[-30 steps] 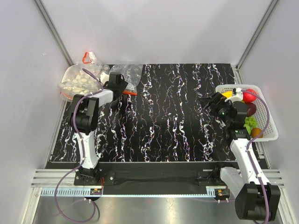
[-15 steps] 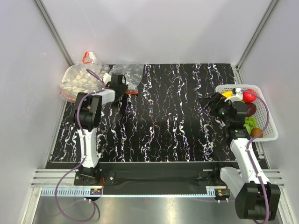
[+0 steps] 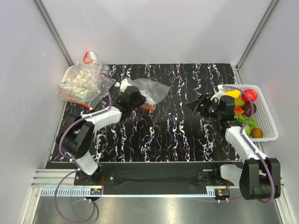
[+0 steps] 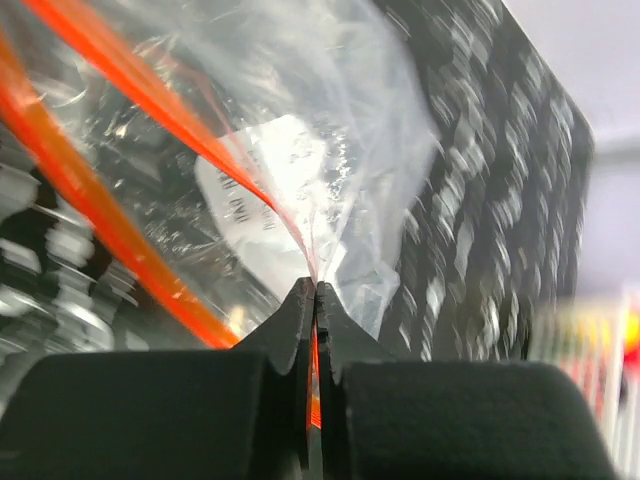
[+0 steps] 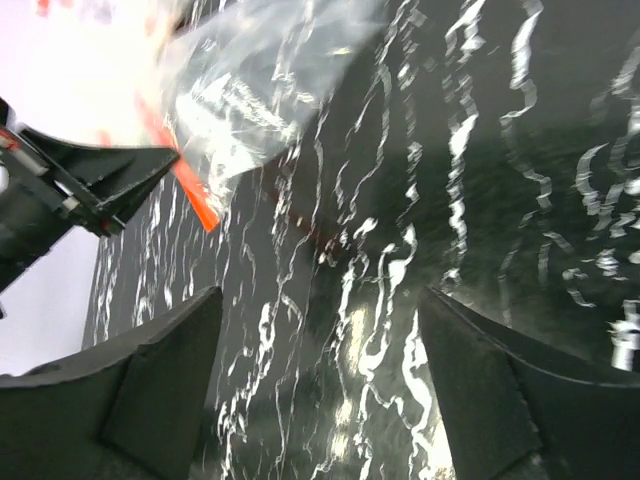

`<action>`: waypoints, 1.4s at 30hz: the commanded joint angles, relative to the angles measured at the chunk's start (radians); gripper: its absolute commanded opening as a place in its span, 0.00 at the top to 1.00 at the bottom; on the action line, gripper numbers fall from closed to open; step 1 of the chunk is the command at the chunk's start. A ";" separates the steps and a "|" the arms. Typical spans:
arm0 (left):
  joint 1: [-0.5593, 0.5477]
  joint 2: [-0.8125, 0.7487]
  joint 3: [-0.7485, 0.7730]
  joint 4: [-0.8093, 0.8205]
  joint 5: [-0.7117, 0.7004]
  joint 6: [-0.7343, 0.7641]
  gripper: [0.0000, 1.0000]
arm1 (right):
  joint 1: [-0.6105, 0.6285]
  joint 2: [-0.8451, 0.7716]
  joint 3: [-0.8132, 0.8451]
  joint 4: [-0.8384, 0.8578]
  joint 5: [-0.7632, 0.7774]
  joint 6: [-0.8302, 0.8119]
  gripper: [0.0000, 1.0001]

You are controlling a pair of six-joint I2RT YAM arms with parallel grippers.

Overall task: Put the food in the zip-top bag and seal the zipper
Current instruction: Move the zipper food storage bag to the center of the board, then pick up the zipper food storage bag at the center of the board.

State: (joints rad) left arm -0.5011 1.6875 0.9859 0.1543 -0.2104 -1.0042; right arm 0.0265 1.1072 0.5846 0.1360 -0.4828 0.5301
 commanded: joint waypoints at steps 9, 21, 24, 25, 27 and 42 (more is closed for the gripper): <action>-0.309 -0.100 0.036 -0.141 -0.123 0.352 1.00 | 0.180 0.071 0.184 -0.078 -0.065 -0.125 0.36; -0.330 -0.143 -0.180 0.099 0.206 0.437 0.32 | 0.337 0.235 0.233 -0.088 0.007 -0.174 0.27; -0.332 -0.225 -0.239 0.116 0.183 0.426 0.06 | 0.371 0.243 0.250 -0.098 0.027 -0.185 0.28; -0.332 -0.253 -0.253 0.105 0.165 0.420 0.05 | 0.381 0.243 0.253 -0.104 0.038 -0.193 0.28; -0.327 -0.333 -0.283 0.074 0.094 0.409 0.03 | 0.401 0.238 0.273 -0.131 0.070 -0.206 0.30; -0.024 -0.683 -0.438 -0.128 0.161 0.337 0.05 | 0.719 0.439 0.458 -0.378 0.366 -0.397 0.40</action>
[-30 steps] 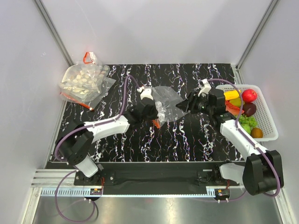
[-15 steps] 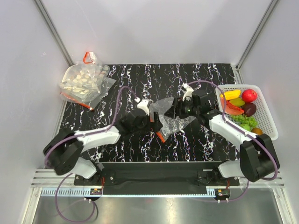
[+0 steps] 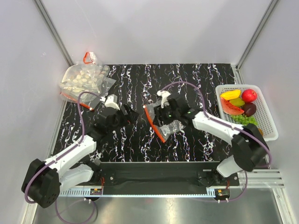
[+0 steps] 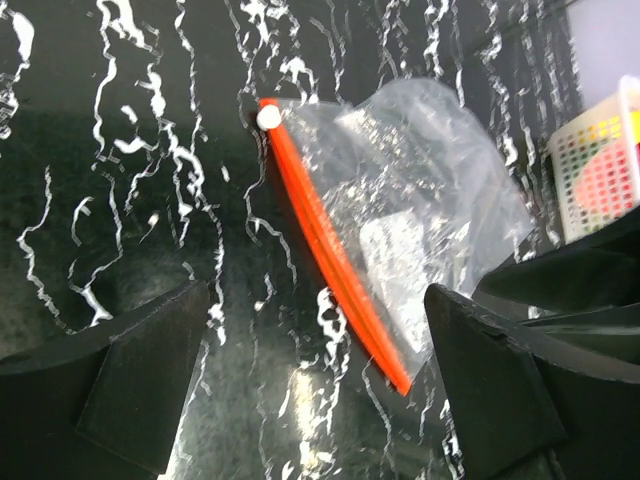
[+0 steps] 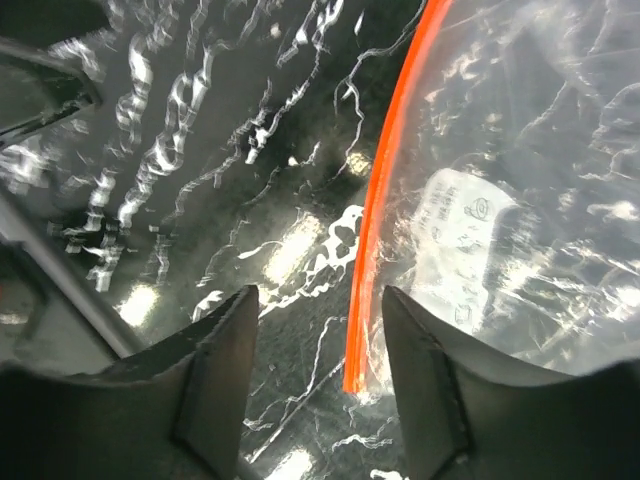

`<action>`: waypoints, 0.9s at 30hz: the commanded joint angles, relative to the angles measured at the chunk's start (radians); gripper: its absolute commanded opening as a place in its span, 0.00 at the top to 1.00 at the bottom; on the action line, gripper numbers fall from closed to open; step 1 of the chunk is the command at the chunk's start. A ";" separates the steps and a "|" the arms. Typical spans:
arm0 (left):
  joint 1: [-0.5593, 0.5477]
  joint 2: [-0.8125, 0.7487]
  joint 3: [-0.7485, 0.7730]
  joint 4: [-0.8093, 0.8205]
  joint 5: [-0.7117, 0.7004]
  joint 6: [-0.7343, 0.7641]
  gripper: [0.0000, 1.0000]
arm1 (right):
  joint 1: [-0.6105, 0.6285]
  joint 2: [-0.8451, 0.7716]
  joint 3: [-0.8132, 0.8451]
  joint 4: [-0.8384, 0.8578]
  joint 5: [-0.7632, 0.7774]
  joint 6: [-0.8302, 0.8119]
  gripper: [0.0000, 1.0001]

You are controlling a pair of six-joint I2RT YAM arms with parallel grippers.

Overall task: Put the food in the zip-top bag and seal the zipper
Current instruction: Pick up the zipper food storage bag at the center of the board.

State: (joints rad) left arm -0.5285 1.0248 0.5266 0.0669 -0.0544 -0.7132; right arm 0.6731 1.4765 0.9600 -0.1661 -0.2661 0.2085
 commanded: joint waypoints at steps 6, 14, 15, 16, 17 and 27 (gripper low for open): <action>0.005 -0.037 0.018 -0.096 0.004 0.112 0.05 | 0.154 0.218 0.157 -0.142 0.410 -0.104 0.25; 0.005 -0.103 -0.049 -0.070 -0.064 0.172 0.05 | 0.187 0.315 0.197 -0.156 0.544 -0.121 0.37; 0.005 -0.101 -0.057 -0.049 -0.067 0.184 0.06 | 0.187 0.318 0.197 -0.154 0.550 -0.121 0.49; 0.007 -0.092 -0.063 -0.047 -0.065 0.187 0.06 | 0.187 0.324 0.198 -0.154 0.550 -0.123 0.52; 0.007 -0.086 -0.059 -0.050 -0.067 0.190 0.06 | 0.189 0.330 0.198 -0.158 0.547 -0.124 0.57; 0.001 -0.043 -0.068 0.036 0.088 0.242 0.06 | 0.186 0.119 0.091 -0.046 0.343 -0.032 1.00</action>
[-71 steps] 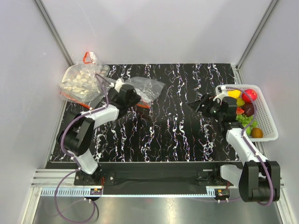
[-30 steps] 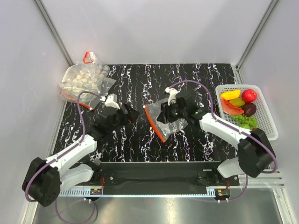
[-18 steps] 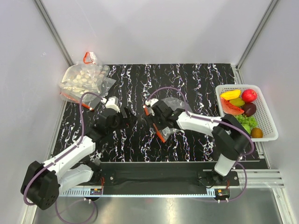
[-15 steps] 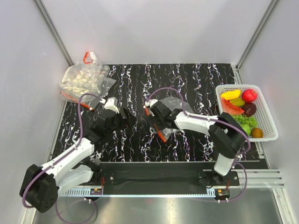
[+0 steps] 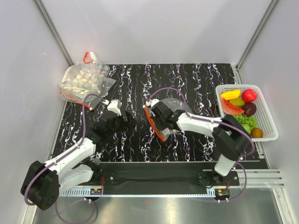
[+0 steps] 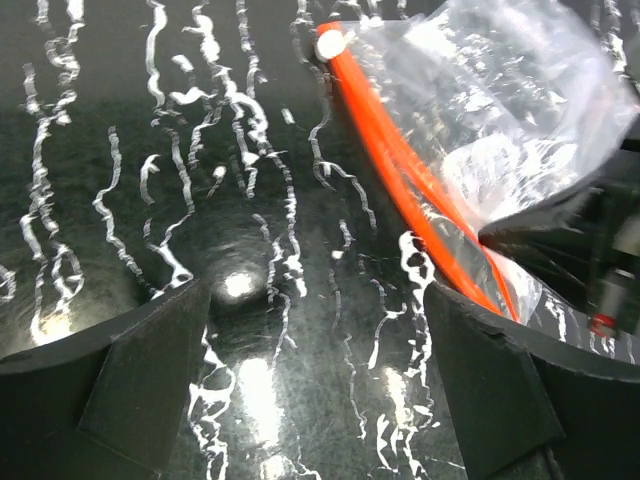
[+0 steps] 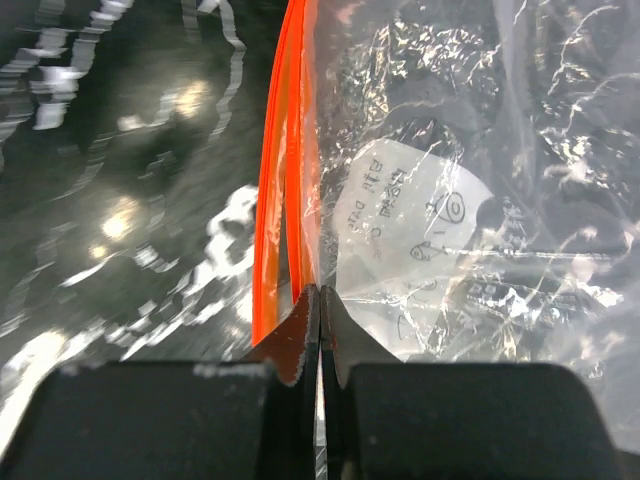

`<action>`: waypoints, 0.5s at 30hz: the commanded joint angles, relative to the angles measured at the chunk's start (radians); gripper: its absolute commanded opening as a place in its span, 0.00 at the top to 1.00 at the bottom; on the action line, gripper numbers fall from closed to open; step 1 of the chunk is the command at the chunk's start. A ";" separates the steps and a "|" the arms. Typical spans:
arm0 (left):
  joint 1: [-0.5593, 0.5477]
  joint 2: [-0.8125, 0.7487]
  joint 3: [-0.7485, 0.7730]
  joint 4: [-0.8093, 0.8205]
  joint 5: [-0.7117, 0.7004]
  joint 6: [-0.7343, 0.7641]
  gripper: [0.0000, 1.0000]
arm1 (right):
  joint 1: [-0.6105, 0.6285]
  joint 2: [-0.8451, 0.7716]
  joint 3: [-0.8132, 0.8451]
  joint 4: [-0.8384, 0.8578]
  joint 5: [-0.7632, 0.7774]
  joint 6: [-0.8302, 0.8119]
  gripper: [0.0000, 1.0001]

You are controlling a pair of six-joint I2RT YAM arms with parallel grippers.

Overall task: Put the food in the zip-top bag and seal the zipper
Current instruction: Pick up the zipper food storage bag at the center of the board.

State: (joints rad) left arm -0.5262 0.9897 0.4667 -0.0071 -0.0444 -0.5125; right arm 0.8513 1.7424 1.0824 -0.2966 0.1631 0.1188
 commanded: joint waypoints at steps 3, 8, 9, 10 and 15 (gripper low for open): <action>-0.011 -0.014 -0.022 0.154 0.132 0.048 0.06 | 0.008 -0.250 -0.076 0.128 -0.138 0.105 1.00; -0.026 -0.008 -0.033 0.206 0.211 0.048 0.05 | 0.008 -0.386 -0.194 0.283 -0.221 0.258 1.00; -0.026 -0.010 -0.037 0.229 0.227 0.046 0.05 | 0.008 -0.398 -0.206 0.306 -0.227 0.290 1.00; -0.026 -0.014 -0.043 0.242 0.239 0.043 0.05 | 0.008 -0.409 -0.217 0.351 -0.235 0.304 1.00; -0.034 -0.110 -0.085 0.308 0.275 0.039 0.06 | 0.009 -0.437 -0.254 0.399 -0.278 0.349 1.00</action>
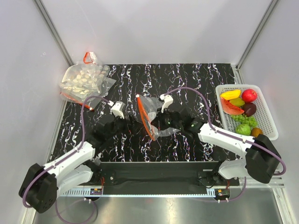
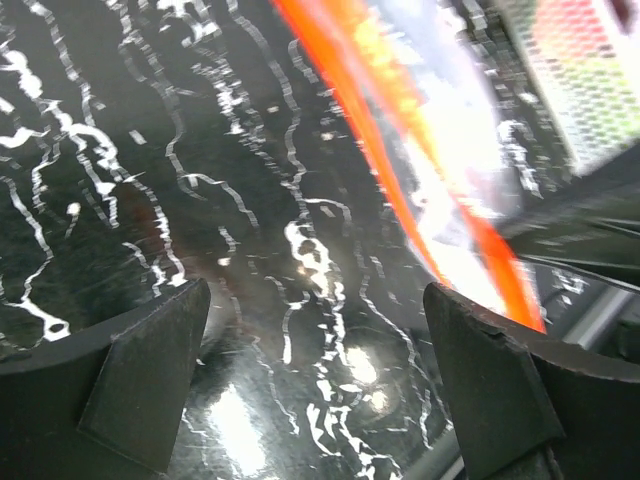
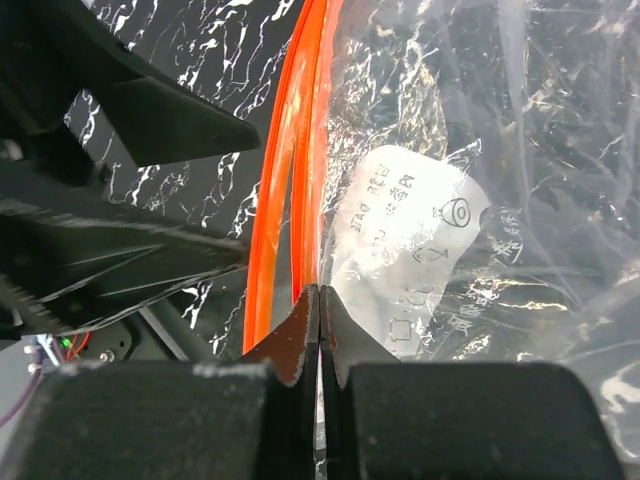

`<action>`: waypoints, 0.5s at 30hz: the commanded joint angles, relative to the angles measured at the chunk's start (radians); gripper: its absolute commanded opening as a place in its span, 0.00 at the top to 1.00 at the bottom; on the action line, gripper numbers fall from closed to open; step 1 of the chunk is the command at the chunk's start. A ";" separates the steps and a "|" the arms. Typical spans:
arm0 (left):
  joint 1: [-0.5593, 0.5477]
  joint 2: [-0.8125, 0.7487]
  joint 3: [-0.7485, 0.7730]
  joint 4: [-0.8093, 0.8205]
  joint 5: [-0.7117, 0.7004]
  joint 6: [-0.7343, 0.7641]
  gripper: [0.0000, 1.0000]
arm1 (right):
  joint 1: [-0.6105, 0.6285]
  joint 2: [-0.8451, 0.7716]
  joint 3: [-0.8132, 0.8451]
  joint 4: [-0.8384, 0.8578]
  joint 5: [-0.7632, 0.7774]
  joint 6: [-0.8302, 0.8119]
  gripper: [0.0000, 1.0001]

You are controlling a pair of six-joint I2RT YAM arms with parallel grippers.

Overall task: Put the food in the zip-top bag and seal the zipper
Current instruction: Pick up the zipper food storage bag at the center of the board, then open the zipper of the food storage bag.

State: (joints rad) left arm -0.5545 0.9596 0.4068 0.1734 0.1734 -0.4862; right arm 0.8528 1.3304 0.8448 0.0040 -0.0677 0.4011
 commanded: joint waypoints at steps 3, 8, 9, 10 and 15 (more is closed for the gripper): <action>-0.004 -0.146 -0.060 0.144 0.028 0.006 0.06 | 0.006 -0.033 -0.033 0.117 -0.061 0.068 1.00; -0.004 -0.110 -0.046 0.132 0.026 0.000 0.15 | 0.008 -0.045 -0.050 0.154 -0.092 0.079 1.00; -0.004 -0.081 -0.042 0.130 0.029 -0.006 0.18 | 0.008 -0.048 -0.052 0.160 -0.095 0.082 1.00; -0.004 -0.067 -0.030 0.126 0.028 -0.006 0.22 | 0.008 -0.053 -0.053 0.163 -0.098 0.082 1.00; -0.005 -0.016 -0.006 0.107 0.021 -0.003 0.30 | 0.008 -0.062 -0.058 0.172 -0.150 0.091 1.00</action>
State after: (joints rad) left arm -0.5564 0.9352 0.3527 0.2302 0.1875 -0.4976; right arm 0.8532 1.3029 0.7914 0.1097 -0.1608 0.4755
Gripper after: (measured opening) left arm 0.706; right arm 0.010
